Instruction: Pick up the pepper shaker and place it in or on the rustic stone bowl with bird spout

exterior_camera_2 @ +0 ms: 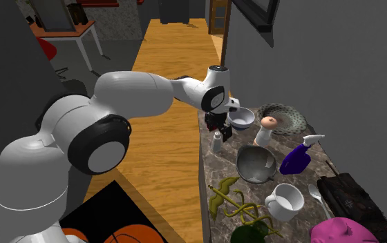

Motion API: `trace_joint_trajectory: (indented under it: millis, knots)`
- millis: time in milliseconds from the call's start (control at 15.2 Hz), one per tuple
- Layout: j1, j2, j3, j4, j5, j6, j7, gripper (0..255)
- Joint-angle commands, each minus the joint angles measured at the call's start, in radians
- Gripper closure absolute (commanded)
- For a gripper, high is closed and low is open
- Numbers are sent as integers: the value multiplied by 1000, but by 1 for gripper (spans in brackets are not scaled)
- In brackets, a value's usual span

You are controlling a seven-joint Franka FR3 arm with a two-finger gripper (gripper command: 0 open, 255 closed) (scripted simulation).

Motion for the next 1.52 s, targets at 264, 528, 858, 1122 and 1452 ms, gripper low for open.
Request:
trace_joint_trajectory:
  millis: [264,528,858,1122,1452]
  knots:
    - [-1,9,-1,-9,-1,19,1,0]
    - [-1,9,-1,-9,-1,19,1,0]
    - [-1,9,-1,-9,-1,19,0,255]
    - [-1,9,-1,-9,-1,19,0,255]
    - [-1,-11,0,15,1,-25,-4,255]
